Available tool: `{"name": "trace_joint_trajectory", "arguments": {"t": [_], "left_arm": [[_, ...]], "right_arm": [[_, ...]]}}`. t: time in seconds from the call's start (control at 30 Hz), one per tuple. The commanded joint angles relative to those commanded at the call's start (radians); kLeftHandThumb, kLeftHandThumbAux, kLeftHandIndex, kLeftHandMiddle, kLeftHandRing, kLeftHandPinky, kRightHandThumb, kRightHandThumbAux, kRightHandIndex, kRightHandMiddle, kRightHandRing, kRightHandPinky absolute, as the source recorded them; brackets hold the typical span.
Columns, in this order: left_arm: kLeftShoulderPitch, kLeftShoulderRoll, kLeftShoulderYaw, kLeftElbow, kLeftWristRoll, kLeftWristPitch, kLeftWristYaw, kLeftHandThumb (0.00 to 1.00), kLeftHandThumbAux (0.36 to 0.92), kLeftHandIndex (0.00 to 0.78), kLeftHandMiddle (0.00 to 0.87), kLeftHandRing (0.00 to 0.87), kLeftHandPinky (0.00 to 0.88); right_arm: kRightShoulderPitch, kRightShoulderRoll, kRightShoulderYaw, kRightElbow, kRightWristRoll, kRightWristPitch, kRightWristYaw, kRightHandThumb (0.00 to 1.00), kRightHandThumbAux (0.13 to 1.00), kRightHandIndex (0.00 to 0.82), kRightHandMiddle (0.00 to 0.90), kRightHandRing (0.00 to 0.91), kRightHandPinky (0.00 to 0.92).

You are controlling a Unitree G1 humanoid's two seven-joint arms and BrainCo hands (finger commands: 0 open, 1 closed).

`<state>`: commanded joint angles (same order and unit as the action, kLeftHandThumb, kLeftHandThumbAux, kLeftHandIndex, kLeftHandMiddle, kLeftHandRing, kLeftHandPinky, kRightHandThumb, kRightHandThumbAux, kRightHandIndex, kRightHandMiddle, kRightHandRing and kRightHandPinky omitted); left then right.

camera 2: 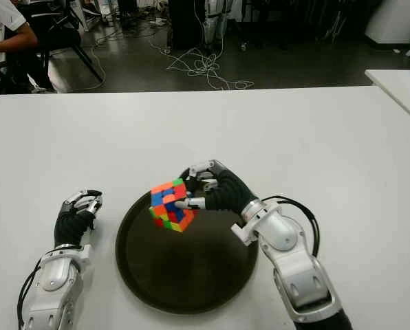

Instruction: Pick up the Rubik's Cube and put it in the plate

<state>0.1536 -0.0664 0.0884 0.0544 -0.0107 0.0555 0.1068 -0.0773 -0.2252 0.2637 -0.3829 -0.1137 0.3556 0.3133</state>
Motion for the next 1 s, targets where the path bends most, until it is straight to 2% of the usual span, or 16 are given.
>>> {"name": "trace_joint_trajectory", "arguments": {"t": [0.3, 0.4, 0.53, 0.67, 0.77, 1.0], "left_arm": [[0.004, -0.004, -0.001, -0.008, -0.007, -0.005, -0.004, 0.711, 0.704, 0.444, 0.820, 0.828, 0.824], [0.005, -0.005, -0.002, -0.009, -0.007, -0.005, -0.004, 0.711, 0.704, 0.444, 0.820, 0.829, 0.822], [0.006, -0.002, 0.000, 0.003, -0.009, -0.018, -0.007, 0.712, 0.703, 0.444, 0.818, 0.830, 0.824], [0.005, -0.001, 0.002, 0.009, -0.010, -0.023, -0.008, 0.712, 0.703, 0.444, 0.815, 0.828, 0.820], [0.004, -0.003, 0.003, 0.009, -0.010, -0.023, -0.006, 0.711, 0.704, 0.444, 0.815, 0.827, 0.823], [0.006, -0.005, 0.002, 0.005, -0.006, -0.023, -0.003, 0.710, 0.704, 0.444, 0.817, 0.823, 0.813]], "right_arm": [[-0.016, -0.019, 0.066, 0.039, -0.176, -0.022, -0.067, 0.256, 0.886, 0.687, 0.815, 0.839, 0.835], [-0.023, -0.026, 0.080, 0.049, -0.220, -0.039, -0.078, 0.194, 0.908, 0.680, 0.805, 0.827, 0.812], [-0.036, -0.031, 0.103, 0.094, -0.302, -0.106, -0.130, 0.101, 0.921, 0.642, 0.766, 0.783, 0.769], [-0.029, -0.023, 0.101, 0.121, -0.326, -0.154, -0.160, 0.075, 0.924, 0.593, 0.730, 0.747, 0.740], [-0.024, -0.016, 0.096, 0.134, -0.333, -0.180, -0.174, 0.102, 0.910, 0.549, 0.686, 0.710, 0.711], [-0.034, -0.010, 0.090, 0.140, -0.354, -0.172, -0.168, 0.053, 0.900, 0.486, 0.616, 0.656, 0.672]]}}
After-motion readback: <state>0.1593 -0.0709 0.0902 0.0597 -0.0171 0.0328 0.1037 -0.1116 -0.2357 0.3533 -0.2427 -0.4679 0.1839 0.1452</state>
